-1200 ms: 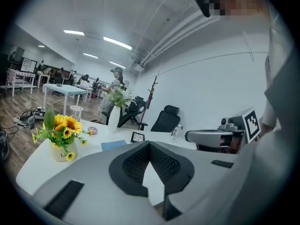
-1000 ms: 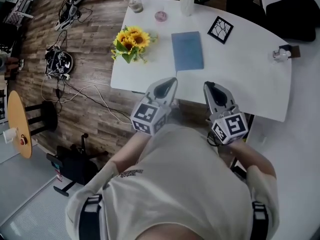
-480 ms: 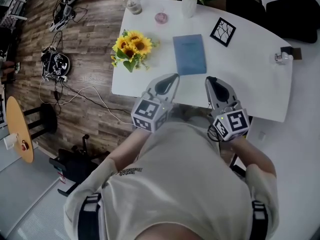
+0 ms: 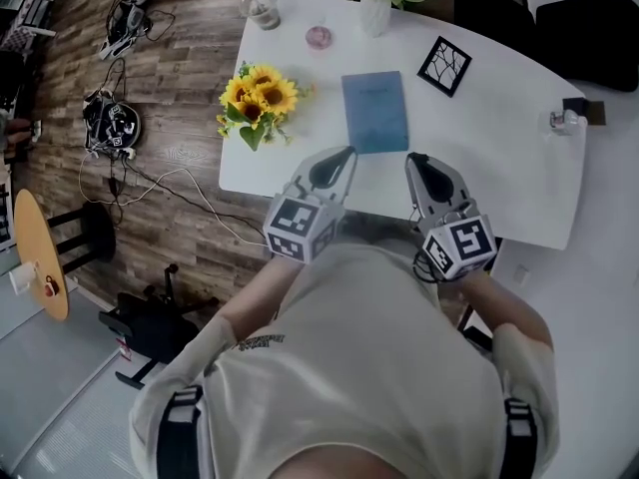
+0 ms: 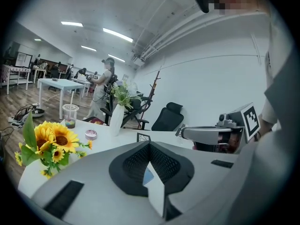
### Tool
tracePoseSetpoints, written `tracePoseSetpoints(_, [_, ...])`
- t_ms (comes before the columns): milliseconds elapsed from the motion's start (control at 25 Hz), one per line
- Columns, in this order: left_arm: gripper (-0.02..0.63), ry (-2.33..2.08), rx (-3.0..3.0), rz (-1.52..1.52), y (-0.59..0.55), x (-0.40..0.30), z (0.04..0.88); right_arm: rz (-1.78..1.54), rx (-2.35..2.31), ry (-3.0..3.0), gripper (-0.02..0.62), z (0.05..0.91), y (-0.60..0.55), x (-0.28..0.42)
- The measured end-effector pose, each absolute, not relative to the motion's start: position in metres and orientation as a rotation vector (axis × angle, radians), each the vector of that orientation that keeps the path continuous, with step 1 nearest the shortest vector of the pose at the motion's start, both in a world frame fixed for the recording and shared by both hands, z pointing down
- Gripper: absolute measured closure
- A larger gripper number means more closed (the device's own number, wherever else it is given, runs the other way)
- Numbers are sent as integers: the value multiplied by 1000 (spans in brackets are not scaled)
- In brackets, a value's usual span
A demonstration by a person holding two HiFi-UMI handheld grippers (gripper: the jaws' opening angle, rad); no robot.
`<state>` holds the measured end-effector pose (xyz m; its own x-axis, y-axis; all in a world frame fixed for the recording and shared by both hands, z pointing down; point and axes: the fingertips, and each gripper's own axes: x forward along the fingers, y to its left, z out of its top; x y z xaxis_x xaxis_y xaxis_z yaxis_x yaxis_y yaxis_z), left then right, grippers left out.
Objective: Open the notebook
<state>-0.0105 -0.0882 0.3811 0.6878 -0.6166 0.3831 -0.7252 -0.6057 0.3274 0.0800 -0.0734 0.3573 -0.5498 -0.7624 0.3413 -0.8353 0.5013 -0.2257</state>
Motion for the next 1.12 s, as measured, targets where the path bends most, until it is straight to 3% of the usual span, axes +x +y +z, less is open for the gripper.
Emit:
tracePoseSetpoints(360, [594,-1050,2418,397,-88,0,393,569,1349,-2527,594,369,-73,90])
tracePoseSetpoints(760, [594,-1007,2318,554,-112,14,460,722,1275,-2384,591,449,-101,112])
tracePoseSetpoints(840, [594,-986,2297,586,-115,19,476,775,1270,-2358,528,467,-106,113])
tracePoseSetpoints(1040, [594,-906,2247,679,-117,33,515,862,1266,-2279,518,509,-114,115])
tracePoseSetpoints(1120, [594,-873,2220,722,-116,37,532,914,1258,-2239,485,527,-115,116])
